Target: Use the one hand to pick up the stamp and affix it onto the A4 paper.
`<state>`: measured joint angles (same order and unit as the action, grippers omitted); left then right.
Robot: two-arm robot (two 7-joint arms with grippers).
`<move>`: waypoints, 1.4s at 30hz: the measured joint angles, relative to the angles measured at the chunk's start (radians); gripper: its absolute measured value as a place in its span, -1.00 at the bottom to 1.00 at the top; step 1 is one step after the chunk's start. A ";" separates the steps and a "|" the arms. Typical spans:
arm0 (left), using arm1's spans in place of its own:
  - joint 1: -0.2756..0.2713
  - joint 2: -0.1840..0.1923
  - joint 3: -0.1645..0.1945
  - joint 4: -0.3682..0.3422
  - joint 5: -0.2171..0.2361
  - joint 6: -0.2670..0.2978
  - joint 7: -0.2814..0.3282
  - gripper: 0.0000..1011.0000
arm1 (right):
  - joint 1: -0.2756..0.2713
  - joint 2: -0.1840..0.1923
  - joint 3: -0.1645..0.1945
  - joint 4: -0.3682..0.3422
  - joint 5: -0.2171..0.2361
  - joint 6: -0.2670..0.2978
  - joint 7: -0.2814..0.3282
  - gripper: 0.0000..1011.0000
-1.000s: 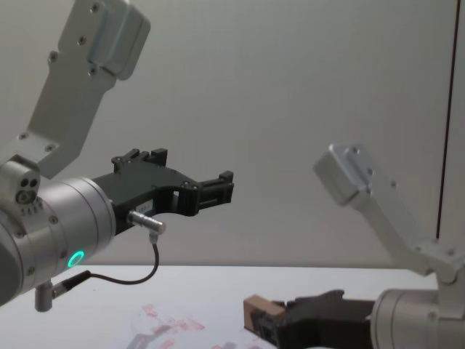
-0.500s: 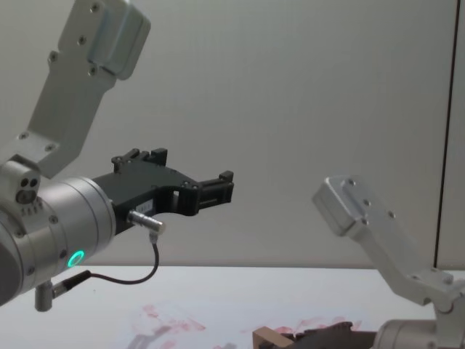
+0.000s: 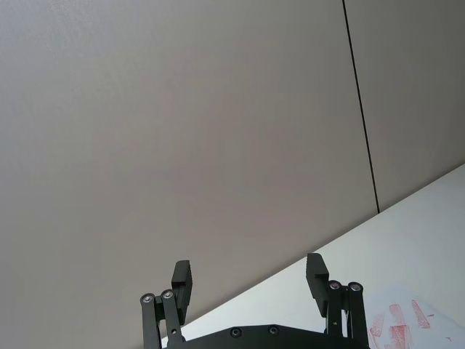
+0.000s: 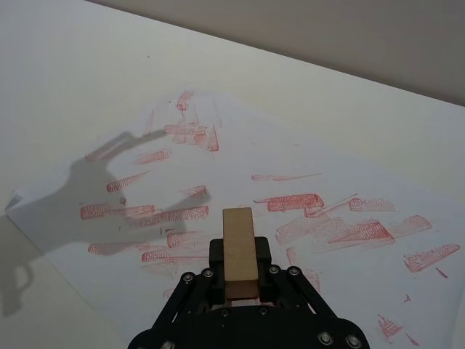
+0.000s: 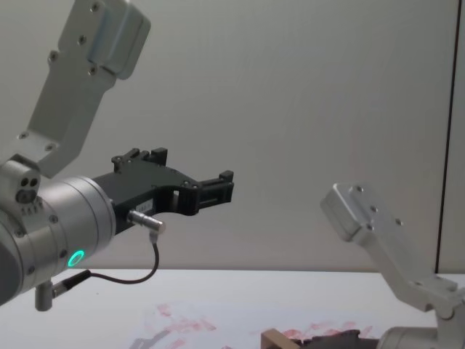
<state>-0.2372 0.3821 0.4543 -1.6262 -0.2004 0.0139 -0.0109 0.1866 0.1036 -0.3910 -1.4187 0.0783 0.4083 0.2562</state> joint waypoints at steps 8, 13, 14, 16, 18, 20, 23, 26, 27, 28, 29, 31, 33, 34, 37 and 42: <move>0.000 0.000 0.000 0.000 0.000 0.000 0.000 0.98 | 0.002 -0.009 0.005 0.009 0.032 -0.045 -0.023 -0.56; 0.000 0.000 0.000 0.000 0.000 0.000 0.000 0.98 | 0.009 -0.015 0.011 -0.009 0.062 -0.081 -0.027 -0.56; 0.000 0.000 0.000 0.000 0.000 0.000 0.000 0.98 | 0.011 -0.016 0.012 -0.014 0.068 -0.086 -0.027 -0.56; 0.000 0.000 0.000 0.000 0.000 0.000 0.000 0.98 | 0.013 -0.016 0.018 -0.032 0.085 -0.101 -0.028 -0.56; 0.000 0.000 0.000 0.000 0.000 0.000 0.000 0.98 | 0.014 -0.016 0.023 -0.050 0.100 -0.110 -0.029 -0.56; 0.000 0.000 0.000 0.000 0.000 0.000 0.000 0.98 | 0.014 -0.011 0.032 -0.077 0.124 -0.119 -0.033 -0.56; 0.000 0.000 0.000 0.000 0.000 0.000 0.000 0.98 | 0.005 0.011 0.055 -0.134 0.161 -0.124 -0.042 -0.56; 0.000 0.000 0.000 0.000 0.000 0.000 0.000 0.98 | -0.007 0.027 0.068 -0.163 0.183 -0.125 -0.050 -0.56; 0.000 0.000 0.000 0.000 0.000 0.000 0.000 0.98 | -0.016 0.041 0.079 -0.185 0.197 -0.125 -0.056 -0.56; 0.000 0.000 0.000 0.000 0.000 0.000 0.000 0.98 | -0.022 0.050 0.085 -0.196 0.202 -0.124 -0.059 -0.56; 0.000 0.000 0.000 0.000 0.000 0.000 0.000 0.98 | -0.027 0.056 0.090 -0.201 0.207 -0.123 -0.061 -0.56; 0.000 0.000 0.000 0.000 0.000 0.000 0.000 0.98 | -0.046 0.078 0.104 -0.230 0.223 -0.119 -0.072 -0.56; 0.000 0.000 0.000 0.000 0.000 0.000 0.000 0.98 | -0.059 0.096 0.115 -0.250 0.233 -0.114 -0.078 -0.56; 0.000 0.000 0.000 0.000 0.000 0.000 0.000 0.98 | -0.074 0.114 0.126 -0.266 0.242 -0.109 -0.085 -0.56; 0.000 0.000 0.000 0.000 0.000 0.000 0.000 0.98 | -0.098 0.140 0.141 -0.290 0.253 -0.102 -0.095 -0.56; 0.000 0.000 0.000 0.000 0.000 0.000 0.000 0.98 | -0.158 0.200 0.172 -0.340 0.275 -0.087 -0.115 -0.56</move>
<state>-0.2372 0.3821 0.4542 -1.6262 -0.2004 0.0139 -0.0109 0.0287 0.3033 -0.2189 -1.7583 0.3532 0.3208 0.1411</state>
